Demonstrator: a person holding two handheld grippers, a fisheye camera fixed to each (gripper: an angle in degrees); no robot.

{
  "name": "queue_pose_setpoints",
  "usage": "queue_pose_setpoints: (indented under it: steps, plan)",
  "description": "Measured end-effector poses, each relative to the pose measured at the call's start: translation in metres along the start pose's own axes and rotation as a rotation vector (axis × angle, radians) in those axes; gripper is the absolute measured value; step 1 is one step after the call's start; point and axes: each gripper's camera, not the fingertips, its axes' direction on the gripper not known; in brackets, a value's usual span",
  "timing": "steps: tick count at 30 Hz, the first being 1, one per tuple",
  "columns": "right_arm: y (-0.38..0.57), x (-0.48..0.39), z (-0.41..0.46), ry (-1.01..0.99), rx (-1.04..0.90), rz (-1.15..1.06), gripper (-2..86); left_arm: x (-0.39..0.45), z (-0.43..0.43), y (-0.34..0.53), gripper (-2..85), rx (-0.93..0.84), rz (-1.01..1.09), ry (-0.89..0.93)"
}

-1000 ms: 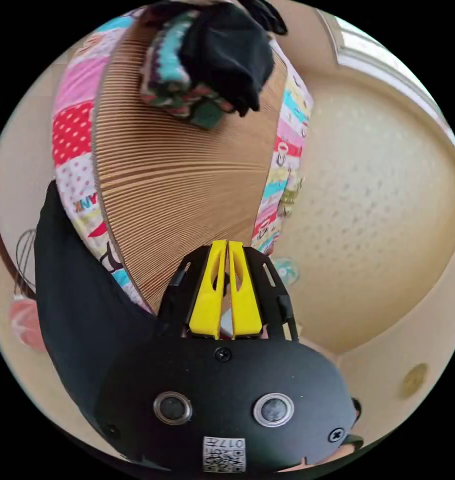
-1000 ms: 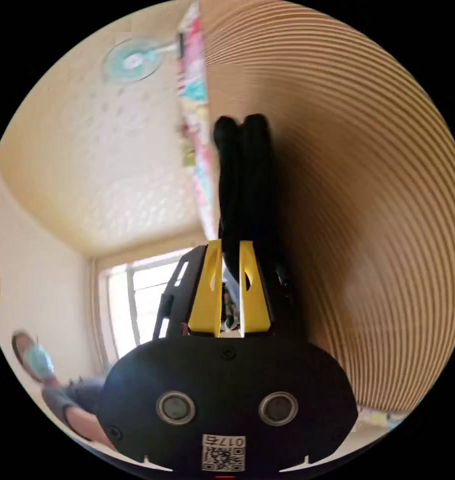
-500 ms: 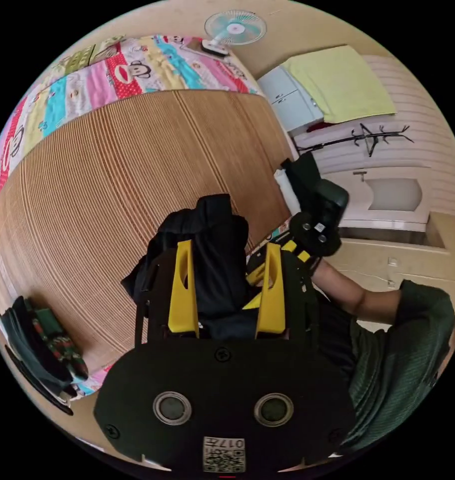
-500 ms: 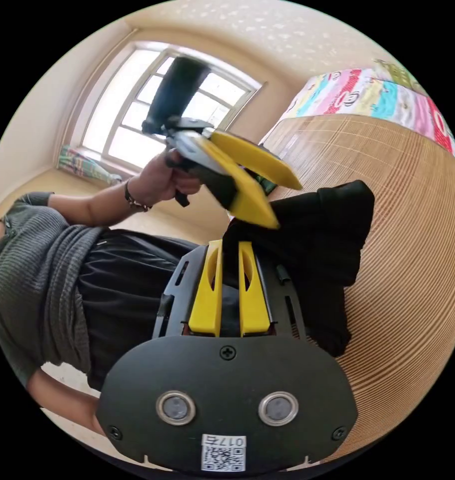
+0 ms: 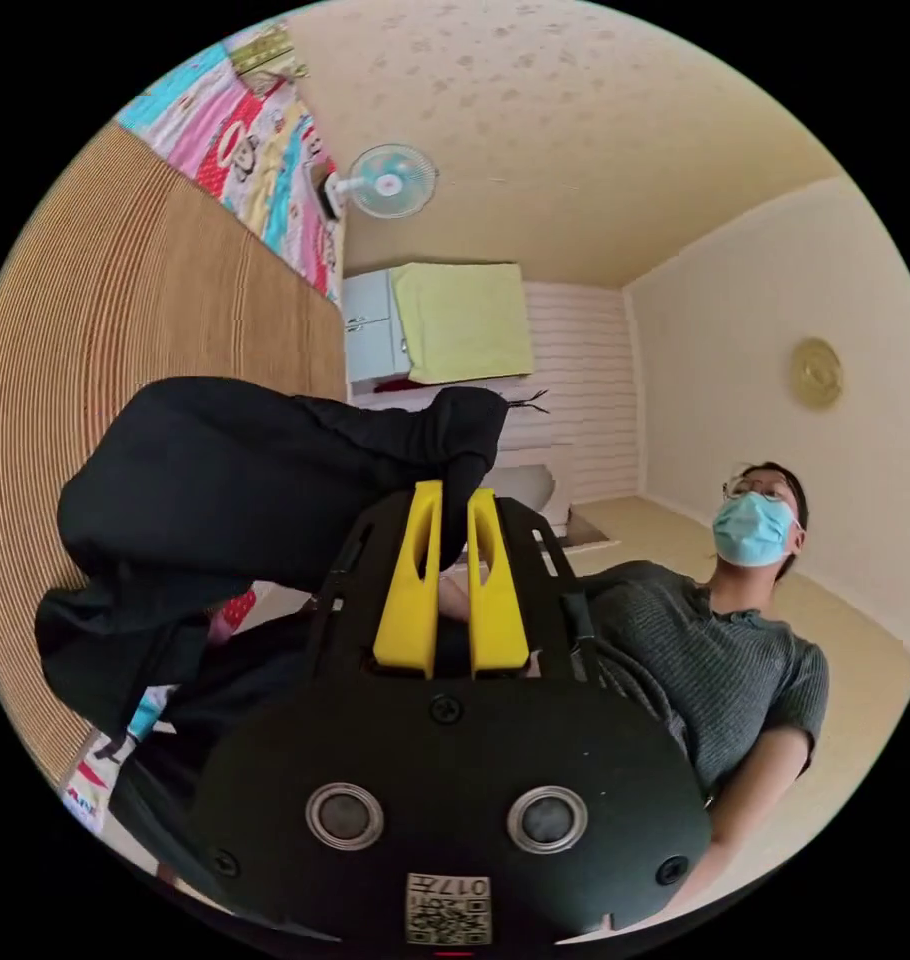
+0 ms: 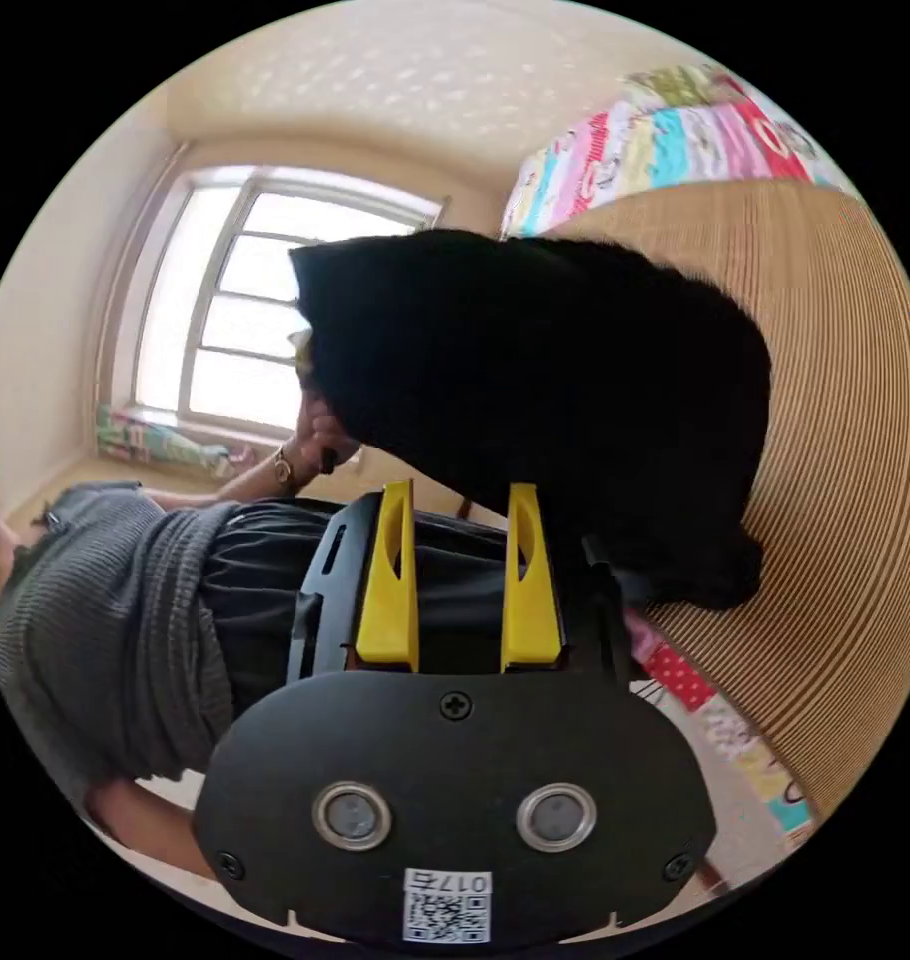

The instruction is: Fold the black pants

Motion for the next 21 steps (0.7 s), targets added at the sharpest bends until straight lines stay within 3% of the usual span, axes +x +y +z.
queue_pose_setpoints:
  steps: [4, 10, 13, 15, 17, 19, 21]
  plan:
    - [0.035, 0.021, -0.018, -0.041, 0.143, 0.071, 21.5, 0.070, -0.010, 0.008, 4.3, 0.056, 0.281, 0.196]
    - [0.047, 0.017, -0.040, -0.037, 0.387, -0.041, 23.5, 0.204, 0.018, 0.007, 4.4, -0.200, 0.681, 0.279]
    - [0.042, 0.017, -0.064, -0.173, 0.555, -0.157, 19.6, 0.258, 0.032, 0.013, 4.4, -0.290, 0.810, 0.337]
    - [0.042, 0.003, -0.094, -0.305, 0.666, -0.317, 10.0, 0.282, 0.036, 0.018, 4.4, -0.319, 0.851, 0.347]
    - [0.050, -0.016, -0.127, -0.364, 0.783, -0.419, 5.8, 0.314, 0.041, 0.024, 4.5, -0.346, 0.886, 0.307]
    - [0.058, -0.047, -0.169, -0.345, 0.883, -0.530, 5.0, 0.339, 0.046, 0.030, 4.7, -0.363, 0.923, 0.241]
    - [0.067, -0.107, -0.227, -0.184, 0.995, -0.685, 4.5, 0.365, 0.049, 0.038, 4.9, -0.365, 0.971, 0.182]
